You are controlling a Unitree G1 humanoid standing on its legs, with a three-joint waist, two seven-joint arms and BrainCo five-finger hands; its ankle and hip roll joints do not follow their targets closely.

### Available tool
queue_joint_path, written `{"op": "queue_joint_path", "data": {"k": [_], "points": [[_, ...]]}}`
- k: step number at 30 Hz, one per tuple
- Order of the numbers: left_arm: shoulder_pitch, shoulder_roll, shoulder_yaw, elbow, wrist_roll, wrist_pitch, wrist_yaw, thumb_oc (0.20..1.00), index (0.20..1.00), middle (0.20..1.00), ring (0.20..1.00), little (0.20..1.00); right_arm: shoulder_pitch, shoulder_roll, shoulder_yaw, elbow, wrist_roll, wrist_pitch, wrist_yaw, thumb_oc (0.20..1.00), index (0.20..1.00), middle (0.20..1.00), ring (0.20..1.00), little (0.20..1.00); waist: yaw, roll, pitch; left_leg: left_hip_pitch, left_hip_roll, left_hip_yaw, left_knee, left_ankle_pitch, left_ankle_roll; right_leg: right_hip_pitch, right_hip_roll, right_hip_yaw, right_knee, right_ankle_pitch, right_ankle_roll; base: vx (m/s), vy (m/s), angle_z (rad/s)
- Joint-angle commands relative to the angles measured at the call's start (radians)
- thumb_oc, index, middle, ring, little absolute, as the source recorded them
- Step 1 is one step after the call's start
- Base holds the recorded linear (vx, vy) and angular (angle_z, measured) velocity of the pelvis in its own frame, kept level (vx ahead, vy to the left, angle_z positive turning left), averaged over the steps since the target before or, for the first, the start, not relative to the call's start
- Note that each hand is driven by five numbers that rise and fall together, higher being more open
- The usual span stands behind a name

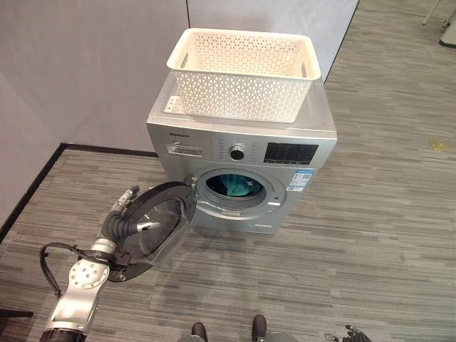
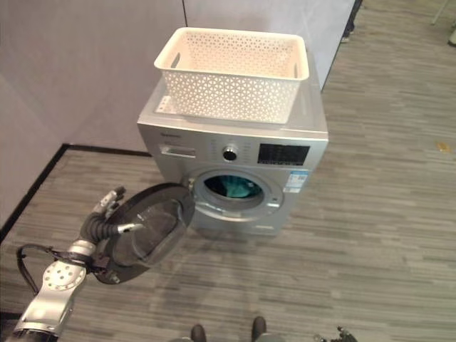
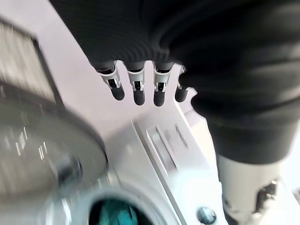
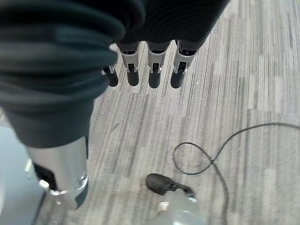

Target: Grab the laundry basket,head to the washer,open it,put in the laundry and shut it.

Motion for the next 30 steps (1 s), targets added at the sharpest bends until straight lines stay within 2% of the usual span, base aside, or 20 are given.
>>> {"op": "queue_joint_path", "data": {"k": [1, 2, 3, 4, 5, 6, 7, 8, 9, 10, 12, 14, 15, 16, 18, 20, 21, 26, 28, 30], "points": [[-0.066, 0.054, 0.058, 0.015, 0.019, -0.045, 0.054, 1.000, 1.000, 1.000, 1.000, 1.000, -0.006, -0.039, 0.039, 0.015, -0.031, -0.007, 0.011, 1.000, 1.000, 1.000, 1.000, 1.000, 0.005, -0.025, 0.012, -0.094, -0.070, -0.050, -0.014, 0.072, 0.000, -0.004, -0.009, 0.000, 0.037, 0.049, 0.022, -0.09, -0.047, 0.23], [-0.099, 0.049, 0.051, 0.061, -0.004, -0.045, 0.066, 1.000, 1.000, 1.000, 1.000, 1.000, -0.007, -0.046, 0.035, 0.013, -0.024, -0.008, 0.008, 1.000, 1.000, 1.000, 1.000, 1.000, 0.002, -0.024, 0.022, -0.114, -0.066, -0.047, -0.007, 0.086, -0.008, -0.007, -0.011, -0.016, 0.039, 0.047, 0.016, -0.22, 0.039, 0.43], [-0.185, 0.042, 0.024, 0.140, -0.023, -0.046, 0.087, 1.000, 1.000, 1.000, 1.000, 1.000, -0.001, -0.068, 0.012, 0.014, -0.006, -0.008, 0.008, 1.000, 1.000, 1.000, 1.000, 1.000, -0.052, -0.024, 0.036, -0.149, -0.014, 0.123, 0.044, 0.102, -0.023, -0.008, -0.049, -0.086, 0.039, 0.053, 0.018, -0.23, 0.082, 0.49], [-0.223, 0.039, 0.011, 0.176, -0.032, -0.044, 0.095, 1.000, 1.000, 1.000, 1.000, 1.000, 0.007, -0.068, 0.014, 0.019, -0.011, -0.007, 0.009, 1.000, 1.000, 1.000, 1.000, 1.000, -0.074, -0.024, 0.024, -0.137, 0.020, 0.192, 0.047, 0.088, -0.033, -0.007, -0.068, -0.112, 0.033, 0.052, 0.029, -0.22, 0.091, 0.90], [-0.235, 0.041, 0.003, 0.192, -0.035, -0.049, 0.098, 1.000, 1.000, 1.000, 1.000, 1.000, 0.007, -0.068, 0.012, 0.019, -0.012, -0.007, 0.008, 1.000, 1.000, 1.000, 1.000, 1.000, -0.072, -0.025, 0.029, -0.144, 0.025, 0.211, 0.057, 0.096, -0.028, -0.010, -0.068, -0.123, 0.031, 0.061, 0.024, -0.05, 0.010, 1.47], [-0.271, 0.069, -0.012, 0.267, -0.022, -0.053, 0.125, 1.000, 1.000, 1.000, 1.000, 1.000, 0.020, -0.068, 0.050, 0.012, -0.045, -0.011, 0.016, 1.000, 1.000, 1.000, 1.000, 1.000, -0.067, -0.039, 0.018, -0.132, 0.050, 0.170, 0.079, 0.082, -0.042, -0.008, -0.074, -0.143, 0.016, 0.069, 0.029, -0.05, -0.042, 1.23], [-0.260, 0.095, -0.007, 0.292, -0.015, -0.056, 0.141, 1.000, 1.000, 1.000, 1.000, 1.000, 0.030, -0.080, 0.066, -0.013, -0.048, -0.017, 0.024, 1.000, 1.000, 1.000, 1.000, 1.000, -0.054, -0.058, 0.019, -0.152, 0.053, 0.069, 0.118, 0.078, -0.060, -0.010, -0.087, -0.129, 0.013, 0.081, 0.029, -0.01, -0.028, 0.61], [-0.260, 0.096, -0.007, 0.294, -0.015, -0.057, 0.141, 1.000, 1.000, 1.000, 1.000, 1.000, 0.032, -0.080, 0.067, -0.014, -0.047, -0.017, 0.024, 1.000, 1.000, 1.000, 1.000, 1.000, -0.059, -0.058, 0.017, -0.158, 0.053, 0.064, 0.124, 0.076, -0.060, -0.010, -0.087, -0.134, 0.013, 0.080, 0.029, -0.04, 0.050, -0.44], [-0.298, 0.114, -0.017, 0.345, -0.009, -0.040, 0.142, 1.000, 1.000, 1.000, 1.000, 1.000, 0.044, -0.084, 0.036, -0.032, -0.010, -0.024, 0.024, 1.000, 1.000, 1.000, 1.000, 1.000, -0.084, -0.050, 0.017, -0.129, 0.082, 0.077, 0.082, 0.088, -0.077, -0.017, -0.094, -0.127, 0.003, 0.093, 0.038, -0.03, 0.148, -0.28], [-0.311, 0.132, -0.016, 0.399, -0.012, -0.041, 0.148, 1.000, 1.000, 1.000, 1.000, 1.000, 0.049, -0.086, 0.014, -0.028, 0.007, -0.021, 0.024, 1.000, 1.000, 1.000, 1.000, 1.000, -0.087, -0.046, 0.012, -0.093, 0.082, 0.116, 0.049, 0.090, -0.079, -0.024, -0.099, -0.125, -0.002, 0.115, 0.047, -0.03, 0.193, 0.00], [-0.352, 0.174, -0.059, 0.447, 0.054, -0.030, 0.154, 1.000, 1.000, 1.000, 1.000, 1.000, 0.039, -0.077, 0.019, -0.017, 0.012, -0.023, 0.017, 1.000, 1.000, 1.000, 1.000, 1.000, -0.084, -0.037, 0.010, -0.082, 0.081, 0.130, 0.020, 0.090, -0.079, -0.030, -0.103, -0.122, -0.004, 0.106, 0.051, 0.00, 0.139, 0.22], [-0.352, 0.174, -0.059, 0.447, 0.054, -0.030, 0.154, 1.000, 1.000, 1.000, 1.000, 1.000, 0.039, -0.077, 0.019, -0.017, 0.012, -0.023, 0.017, 1.000, 1.000, 1.000, 1.000, 1.000, -0.084, -0.037, 0.010, -0.082, 0.080, 0.130, 0.020, 0.090, -0.079, -0.030, -0.103, -0.122, -0.004, 0.106, 0.051, -0.01, 0.079, -0.13], [-0.359, 0.209, -0.075, 0.483, 0.082, -0.030, 0.131, 1.000, 1.000, 1.000, 1.000, 1.000, 0.052, -0.081, 0.017, -0.021, 0.003, -0.023, 0.015, 1.000, 1.000, 1.000, 1.000, 1.000, -0.089, -0.040, 0.011, -0.083, 0.079, 0.133, 0.010, 0.093, -0.077, -0.032, -0.108, -0.118, -0.012, 0.111, 0.049, 0.02, 0.161, -0.17], [-0.411, 0.236, -0.084, 0.590, 0.043, -0.020, 0.142, 1.000, 1.000, 1.000, 1.000, 1.000, 0.057, -0.075, 0.037, -0.030, 0.011, -0.026, 0.025, 1.000, 1.000, 1.000, 1.000, 1.000, -0.096, -0.051, 0.004, -0.072, 0.074, 0.148, 0.000, 0.090, -0.077, -0.032, -0.105, -0.104, -0.028, 0.125, 0.053, 0.03, 0.183, -0.15], [-0.529, 0.285, -0.151, 0.751, 0.082, -0.019, 0.181, 1.000, 1.000, 1.000, 1.000, 1.000, 0.061, -0.068, 0.091, -0.063, 0.001, -0.039, 0.043, 1.000, 1.000, 1.000, 1.000, 1.000, -0.108, -0.071, 0.003, -0.067, 0.077, 0.156, -0.002, 0.086, -0.076, -0.033, -0.097, -0.090, -0.039, 0.133, 0.056, 0.02, 0.048, -0.20], [-0.562, 0.301, -0.168, 0.786, 0.080, -0.020, 0.181, 1.000, 1.000, 1.000, 1.000, 1.000, 0.066, -0.070, 0.105, -0.067, -0.005, -0.041, 0.045, 1.000, 1.000, 1.000, 1.000, 1.000, -0.108, -0.082, 0.004, -0.066, 0.079, 0.159, -0.003, 0.084, -0.075, -0.032, -0.093, -0.086, -0.045, 0.136, 0.056, -0.01, -0.009, -0.25], [-0.622, 0.317, -0.190, 0.888, 0.082, -0.001, 0.189, 1.000, 1.000, 1.000, 1.000, 1.000, 0.070, -0.069, 0.131, -0.076, -0.015, -0.044, 0.048, 1.000, 1.000, 1.000, 1.000, 1.000, -0.117, -0.100, 0.004, -0.067, 0.084, 0.172, -0.003, 0.081, -0.076, -0.036, -0.083, -0.081, -0.054, 0.148, 0.062, -0.02, -0.010, -0.24], [-0.718, 0.369, -0.254, 1.052, 0.092, 0.004, 0.171, 1.000, 1.000, 1.000, 1.000, 1.000, 0.075, -0.073, 0.157, -0.085, -0.008, -0.046, 0.062, 1.000, 1.000, 1.000, 1.000, 1.000, -0.128, -0.135, 0.013, -0.079, 0.092, 0.198, 0.000, 0.081, -0.078, -0.056, -0.069, -0.061, -0.076, 0.178, 0.071, -0.06, -0.005, -0.26], [-0.734, 0.378, -0.256, 1.145, 0.106, 0.018, 0.156, 1.000, 1.000, 1.000, 1.000, 1.000, 0.093, -0.082, 0.163, -0.085, -0.004, -0.047, 0.074, 1.000, 1.000, 1.000, 1.000, 1.000, -0.134, -0.169, 0.019, -0.084, 0.108, 0.221, 0.006, 0.083, -0.082, -0.074, -0.055, -0.043, -0.087, 0.195, 0.074, -0.05, -0.038, -0.29], [-0.735, 0.378, -0.258, 1.147, 0.105, 0.018, 0.155, 1.000, 1.000, 1.000, 1.000, 1.000, 0.093, -0.081, 0.163, -0.085, -0.004, -0.047, 0.074, 1.000, 1.000, 1.000, 1.000, 1.000, -0.133, -0.169, 0.018, -0.084, 0.108, 0.221, 0.006, 0.083, -0.082, -0.075, -0.055, -0.043, -0.087, 0.196, 0.074, -0.02, -0.018, -0.23]]}}
